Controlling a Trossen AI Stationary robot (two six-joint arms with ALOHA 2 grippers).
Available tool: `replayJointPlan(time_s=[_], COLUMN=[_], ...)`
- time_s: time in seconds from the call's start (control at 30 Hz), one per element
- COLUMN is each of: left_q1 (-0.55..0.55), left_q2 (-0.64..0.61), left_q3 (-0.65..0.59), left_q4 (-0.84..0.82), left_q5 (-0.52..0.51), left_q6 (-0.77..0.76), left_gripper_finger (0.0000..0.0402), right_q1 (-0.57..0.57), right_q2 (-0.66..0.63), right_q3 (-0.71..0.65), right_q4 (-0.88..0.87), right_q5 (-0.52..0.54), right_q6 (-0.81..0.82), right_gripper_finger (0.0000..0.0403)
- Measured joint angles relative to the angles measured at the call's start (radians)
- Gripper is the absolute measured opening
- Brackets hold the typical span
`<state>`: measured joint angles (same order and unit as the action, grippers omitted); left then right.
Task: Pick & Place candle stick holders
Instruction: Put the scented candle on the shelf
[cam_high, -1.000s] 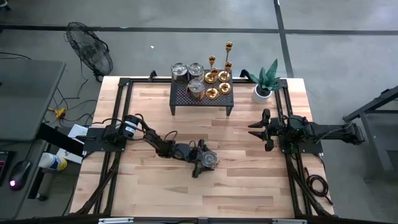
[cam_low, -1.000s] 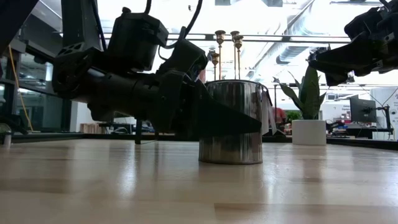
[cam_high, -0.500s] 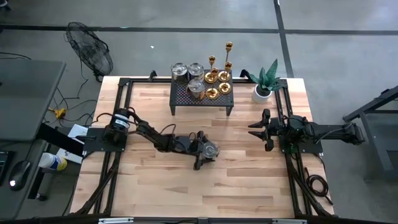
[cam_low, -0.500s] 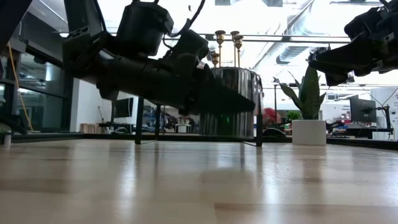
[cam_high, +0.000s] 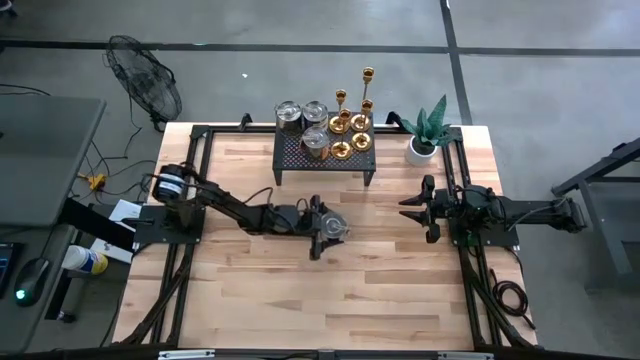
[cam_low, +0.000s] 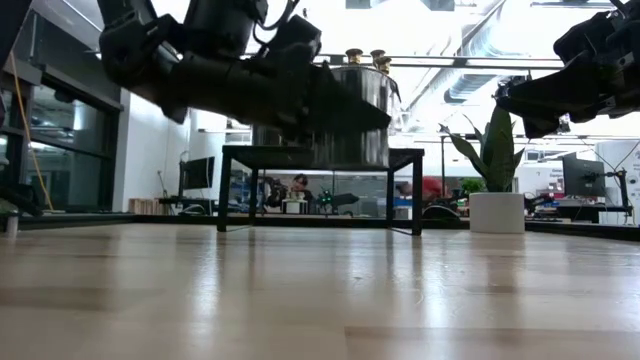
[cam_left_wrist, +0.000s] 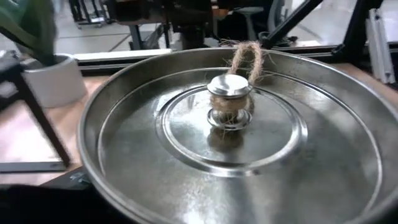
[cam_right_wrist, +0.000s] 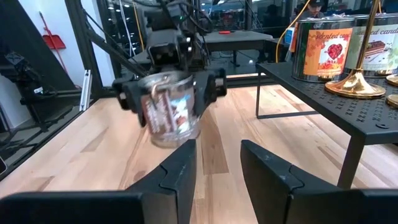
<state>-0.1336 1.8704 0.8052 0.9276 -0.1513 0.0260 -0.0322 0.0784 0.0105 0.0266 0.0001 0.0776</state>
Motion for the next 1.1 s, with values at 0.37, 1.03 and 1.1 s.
replayJointPlan(time_s=[0.37,1.03,1.1], left_q1=[0.036,0.077,0.093], left_q2=[-0.197,-0.431,-0.469], left_q3=[-0.034,-0.145,-0.167], left_q4=[-0.171,-0.287,-0.311], left_q5=[-0.094,-0.271,-0.278], left_q6=[0.028,0.029,0.030], left_gripper_finger=[0.0351,0.0352,0.0352], right_q1=[0.000,0.000,0.000], right_q2=[0.000,0.000,0.000], right_q3=[0.000,0.000,0.000], right_q4=[0.000,0.000,0.000], right_q5=[0.000,0.000,0.000], right_q6=[0.000,0.000,0.000], right_gripper_finger=[0.0117,0.0117,0.0117])
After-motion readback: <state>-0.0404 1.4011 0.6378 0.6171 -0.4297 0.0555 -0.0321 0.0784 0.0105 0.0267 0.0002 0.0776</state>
